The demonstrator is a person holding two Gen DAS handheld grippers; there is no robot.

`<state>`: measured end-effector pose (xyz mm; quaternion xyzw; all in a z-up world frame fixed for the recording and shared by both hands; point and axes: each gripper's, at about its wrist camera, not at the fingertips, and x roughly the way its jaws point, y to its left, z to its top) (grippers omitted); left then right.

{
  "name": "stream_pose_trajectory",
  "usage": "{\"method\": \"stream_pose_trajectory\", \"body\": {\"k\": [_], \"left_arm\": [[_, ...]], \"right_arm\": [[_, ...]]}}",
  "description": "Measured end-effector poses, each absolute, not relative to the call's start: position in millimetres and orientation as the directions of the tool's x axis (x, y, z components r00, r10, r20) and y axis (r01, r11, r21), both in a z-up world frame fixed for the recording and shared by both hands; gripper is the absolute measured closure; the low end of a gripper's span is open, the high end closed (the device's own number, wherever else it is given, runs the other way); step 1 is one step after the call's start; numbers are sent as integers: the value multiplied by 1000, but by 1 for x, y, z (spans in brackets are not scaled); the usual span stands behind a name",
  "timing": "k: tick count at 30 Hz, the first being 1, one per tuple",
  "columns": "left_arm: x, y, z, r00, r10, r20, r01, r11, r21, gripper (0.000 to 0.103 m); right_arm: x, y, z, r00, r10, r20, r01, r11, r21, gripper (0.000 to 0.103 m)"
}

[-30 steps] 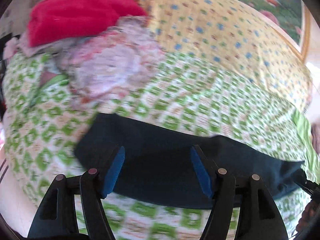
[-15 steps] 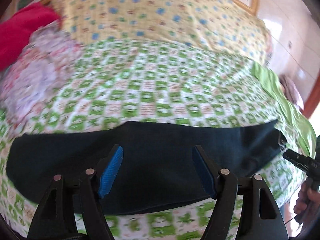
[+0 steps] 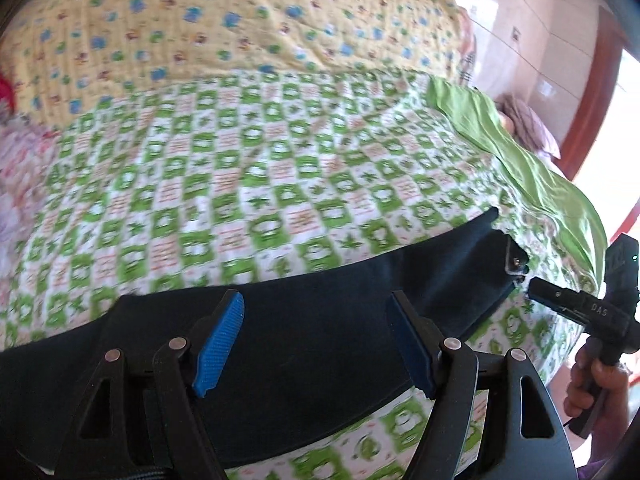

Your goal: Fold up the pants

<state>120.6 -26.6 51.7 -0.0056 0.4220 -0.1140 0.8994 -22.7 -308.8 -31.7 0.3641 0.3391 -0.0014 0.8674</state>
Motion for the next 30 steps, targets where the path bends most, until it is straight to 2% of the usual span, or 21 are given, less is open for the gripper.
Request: {"method": "stream_pose_trajectory", "body": {"k": [12,13,14,15,16,17,25,30], "left_arm": [[175,-93,27,460,-311,-832,401,908,-118,29],[179,-99,25,442,-322,-837,423,898,-122,29],[184,-107,23,422,-333,-843,447,886,-126,29],[188,-114,22,408,-340,-847,469,874,-125,29],[192,-123,21,393,-346,-852,496,860,-121,29],[195,-131,20,381,-352,-855,516,848,-119,29],[222,-193,4,217,-421,-881,697,698,-162,29],[245,-229,-14,46,-470,-882,735,613,-288,33]], "right_arm": [[0,-316,-42,786,216,-580,308,676,670,50],[2,-316,-43,787,215,-578,307,677,669,52],[4,-315,-43,793,208,-573,303,682,666,61],[5,-314,-44,794,203,-572,301,687,662,66],[6,-315,-46,795,205,-571,297,689,661,81],[6,-317,-49,795,212,-569,292,687,665,86],[-14,-347,-67,842,301,-448,214,576,789,91],[-19,-345,-66,852,317,-418,172,583,794,91]]}}
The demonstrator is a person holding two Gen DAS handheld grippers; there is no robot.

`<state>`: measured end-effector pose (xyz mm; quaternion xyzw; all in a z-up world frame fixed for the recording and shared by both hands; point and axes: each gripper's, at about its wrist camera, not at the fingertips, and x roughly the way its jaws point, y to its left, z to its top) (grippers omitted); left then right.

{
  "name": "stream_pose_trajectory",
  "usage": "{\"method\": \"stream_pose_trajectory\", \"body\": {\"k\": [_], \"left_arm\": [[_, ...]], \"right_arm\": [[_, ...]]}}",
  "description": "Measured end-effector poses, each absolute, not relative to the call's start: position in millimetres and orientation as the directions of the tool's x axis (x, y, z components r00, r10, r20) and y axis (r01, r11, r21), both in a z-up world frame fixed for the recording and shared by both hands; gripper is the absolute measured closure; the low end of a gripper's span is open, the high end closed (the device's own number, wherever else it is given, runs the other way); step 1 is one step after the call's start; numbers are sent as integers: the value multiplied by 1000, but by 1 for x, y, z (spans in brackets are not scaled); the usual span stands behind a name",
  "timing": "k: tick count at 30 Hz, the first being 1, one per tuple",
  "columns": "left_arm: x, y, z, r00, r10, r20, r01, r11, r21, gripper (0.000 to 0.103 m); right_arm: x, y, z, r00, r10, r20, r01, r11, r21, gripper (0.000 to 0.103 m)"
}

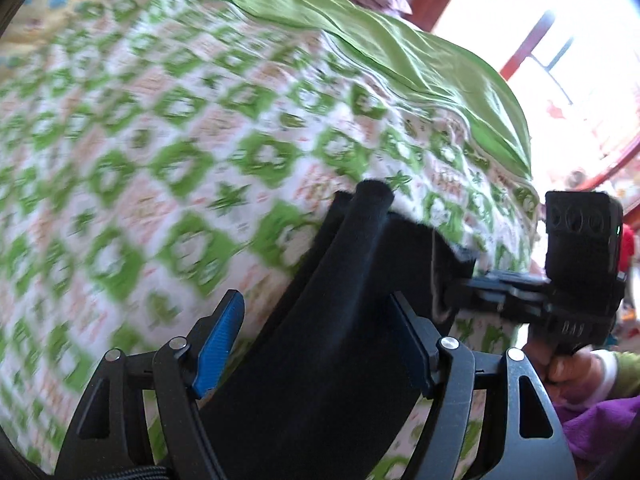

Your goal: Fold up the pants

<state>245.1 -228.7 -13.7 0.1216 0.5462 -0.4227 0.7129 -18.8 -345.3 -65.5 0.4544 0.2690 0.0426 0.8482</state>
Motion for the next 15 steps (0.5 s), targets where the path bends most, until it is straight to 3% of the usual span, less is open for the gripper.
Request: {"method": "stream_pose_trajectory", "body": {"k": [4,6,8,11,15], "left_arm": [[262,-250,-27,-71,-512,-856,731,557,-393,38],[269,-254,-29,-84,-534,-841,727,545,-418,49],[272,-254,-27,-103,-566,-818,716,528,-456,81],[265,-248,-19,-65,-587,-807,735,519,-437,91],[253,-236,-2,-9,-607,-794,749,523,-408,92]], "right_arm": [[-22,-346,-69,853,335,-400,153,573,805,91],[-21,-344,-66,852,328,-409,152,593,791,91],[-20,-344,-67,853,328,-407,150,591,793,91],[-21,-345,-68,856,335,-393,140,582,801,91],[-21,-343,-65,860,353,-369,114,572,812,91]]}}
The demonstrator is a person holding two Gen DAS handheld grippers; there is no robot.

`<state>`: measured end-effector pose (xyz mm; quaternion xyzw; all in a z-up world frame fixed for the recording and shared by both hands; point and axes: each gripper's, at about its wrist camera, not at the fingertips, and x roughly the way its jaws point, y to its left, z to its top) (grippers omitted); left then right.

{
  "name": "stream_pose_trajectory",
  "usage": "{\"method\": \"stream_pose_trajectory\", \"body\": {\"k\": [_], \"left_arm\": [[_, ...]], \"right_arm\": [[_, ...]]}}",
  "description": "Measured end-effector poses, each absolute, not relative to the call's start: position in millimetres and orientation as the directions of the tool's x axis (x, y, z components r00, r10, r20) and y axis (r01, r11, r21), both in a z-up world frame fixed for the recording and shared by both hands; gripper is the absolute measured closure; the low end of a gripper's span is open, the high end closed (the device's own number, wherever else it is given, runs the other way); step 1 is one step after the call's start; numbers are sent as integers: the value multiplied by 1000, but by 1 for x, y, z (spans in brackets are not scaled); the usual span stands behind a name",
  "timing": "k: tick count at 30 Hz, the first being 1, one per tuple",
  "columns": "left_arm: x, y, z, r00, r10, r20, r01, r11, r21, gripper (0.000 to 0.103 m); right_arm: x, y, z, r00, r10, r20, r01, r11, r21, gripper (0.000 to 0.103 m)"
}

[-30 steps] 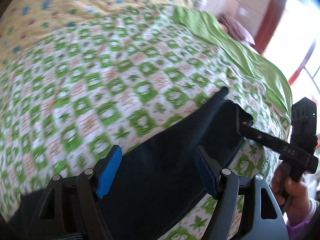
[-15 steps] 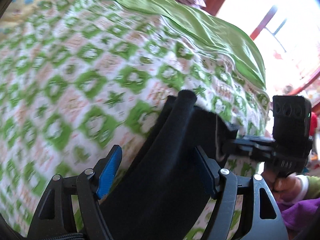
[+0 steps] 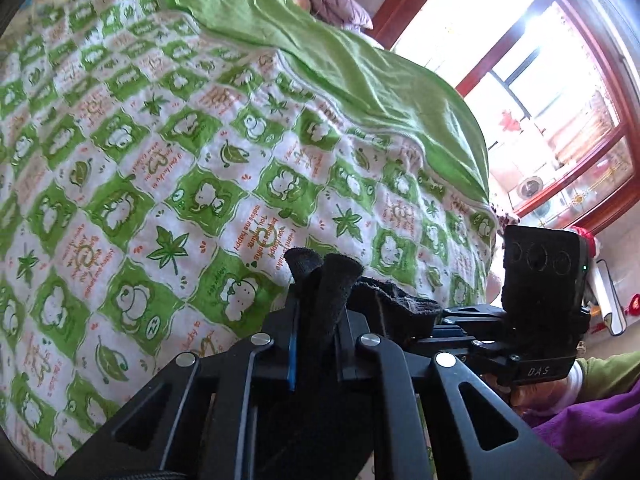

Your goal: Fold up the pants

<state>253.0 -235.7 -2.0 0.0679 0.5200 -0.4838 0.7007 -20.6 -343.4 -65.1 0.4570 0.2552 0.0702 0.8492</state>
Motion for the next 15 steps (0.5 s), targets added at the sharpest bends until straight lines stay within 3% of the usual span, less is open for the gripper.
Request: {"method": "stream_pose_trajectory", "body": {"k": [15], "left_arm": [[209,-135,75,220,-691,-689,710,597,-372,92]], "right_arm": [[4,-289,-1,822,537,-190,-193,576,794,91]]}}
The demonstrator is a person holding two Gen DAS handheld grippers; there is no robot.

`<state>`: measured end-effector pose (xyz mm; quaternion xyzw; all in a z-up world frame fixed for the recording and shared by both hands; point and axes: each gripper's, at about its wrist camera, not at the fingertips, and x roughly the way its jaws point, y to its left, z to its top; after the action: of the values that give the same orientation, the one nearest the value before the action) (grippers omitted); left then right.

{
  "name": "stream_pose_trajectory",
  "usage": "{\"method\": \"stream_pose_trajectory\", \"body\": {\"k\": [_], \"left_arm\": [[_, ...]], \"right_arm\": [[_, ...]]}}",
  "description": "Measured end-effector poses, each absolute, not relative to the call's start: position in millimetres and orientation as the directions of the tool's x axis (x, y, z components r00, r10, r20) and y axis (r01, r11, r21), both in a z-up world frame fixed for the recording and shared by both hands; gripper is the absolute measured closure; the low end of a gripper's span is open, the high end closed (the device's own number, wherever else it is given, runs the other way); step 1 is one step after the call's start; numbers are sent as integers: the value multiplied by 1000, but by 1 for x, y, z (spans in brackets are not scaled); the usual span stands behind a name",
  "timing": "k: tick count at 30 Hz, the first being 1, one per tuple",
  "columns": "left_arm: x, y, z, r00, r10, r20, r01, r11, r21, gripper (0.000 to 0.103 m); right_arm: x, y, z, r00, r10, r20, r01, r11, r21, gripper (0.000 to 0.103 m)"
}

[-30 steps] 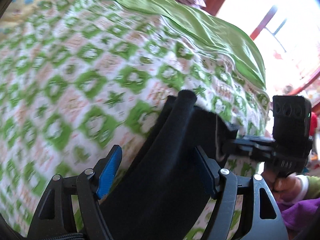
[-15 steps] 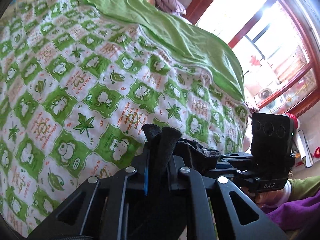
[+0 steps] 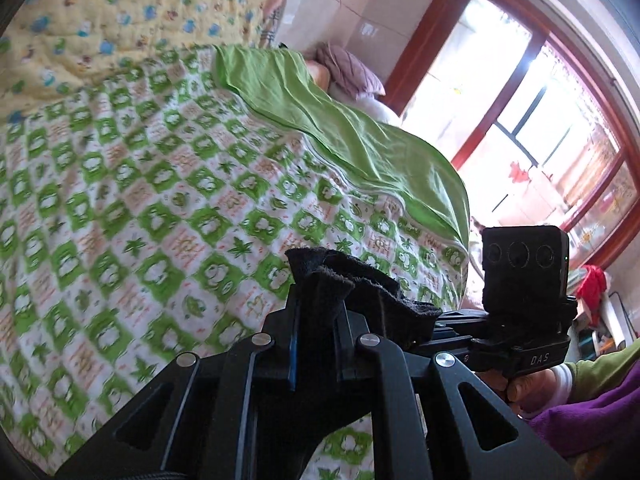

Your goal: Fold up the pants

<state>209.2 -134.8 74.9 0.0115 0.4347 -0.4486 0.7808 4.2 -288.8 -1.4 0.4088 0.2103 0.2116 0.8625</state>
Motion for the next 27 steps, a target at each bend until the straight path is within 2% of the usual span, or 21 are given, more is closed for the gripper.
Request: {"method": "stream_pose_trajectory", "body": {"k": [6,11,27], "left_arm": [[191,-87,70,294,-687,-665,653,652,-385,92],[180,-47,50,326,-677,-660,578,695,-427,92],[165,12,-11,357,-672,-649,434,734,-522,92]], "right_arm": [[27,-253,3,754,632,-180,-269,547,793,91],[44,-220,-5,696,687,-209,-292,536,792,91],[71,-164,-42,584,741,-333,-272,564,779,90]]}}
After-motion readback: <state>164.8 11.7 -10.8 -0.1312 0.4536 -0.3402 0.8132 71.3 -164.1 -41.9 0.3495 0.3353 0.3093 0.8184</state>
